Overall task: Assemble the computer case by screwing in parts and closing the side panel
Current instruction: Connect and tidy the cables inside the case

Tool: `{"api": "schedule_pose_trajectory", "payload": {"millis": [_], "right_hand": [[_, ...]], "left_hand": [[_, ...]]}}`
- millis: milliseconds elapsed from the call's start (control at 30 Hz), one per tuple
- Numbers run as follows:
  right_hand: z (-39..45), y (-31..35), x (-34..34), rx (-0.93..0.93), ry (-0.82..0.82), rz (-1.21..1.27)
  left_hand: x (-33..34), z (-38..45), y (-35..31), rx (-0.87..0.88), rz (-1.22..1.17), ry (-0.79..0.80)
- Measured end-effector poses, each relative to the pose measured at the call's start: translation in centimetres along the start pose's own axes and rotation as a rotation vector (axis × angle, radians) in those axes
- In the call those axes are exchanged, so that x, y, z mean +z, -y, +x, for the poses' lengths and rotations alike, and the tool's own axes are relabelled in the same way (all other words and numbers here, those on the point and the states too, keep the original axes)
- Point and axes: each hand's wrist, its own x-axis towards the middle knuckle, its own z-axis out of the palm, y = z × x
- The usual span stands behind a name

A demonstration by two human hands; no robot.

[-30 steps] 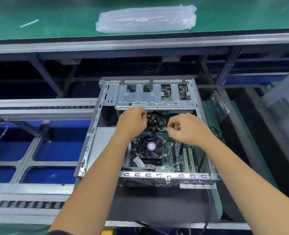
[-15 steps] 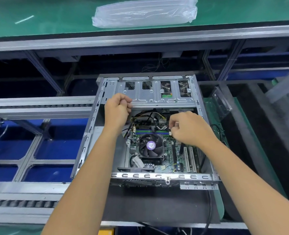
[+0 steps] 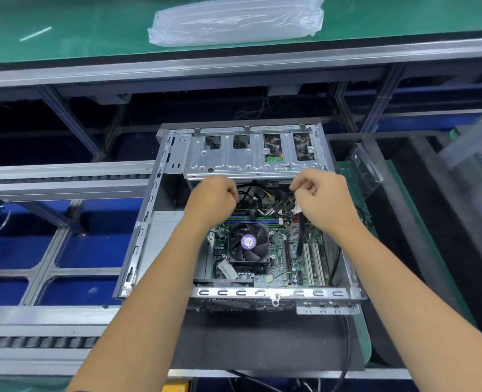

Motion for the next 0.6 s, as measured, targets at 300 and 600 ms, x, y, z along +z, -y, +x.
{"api": "schedule_pose_trajectory", "payload": {"millis": [300,600], "right_hand": [[0.2,0.0,-0.2,0.033,-0.027,0.049],[0.2,-0.2,-0.2,-0.001,-0.032,0.066]], "left_hand": [[3.2,3.2,-0.6,0.136,0.234,0.350],[6.2,4.8,-1.2,0.067,0.419,0.352]]}}
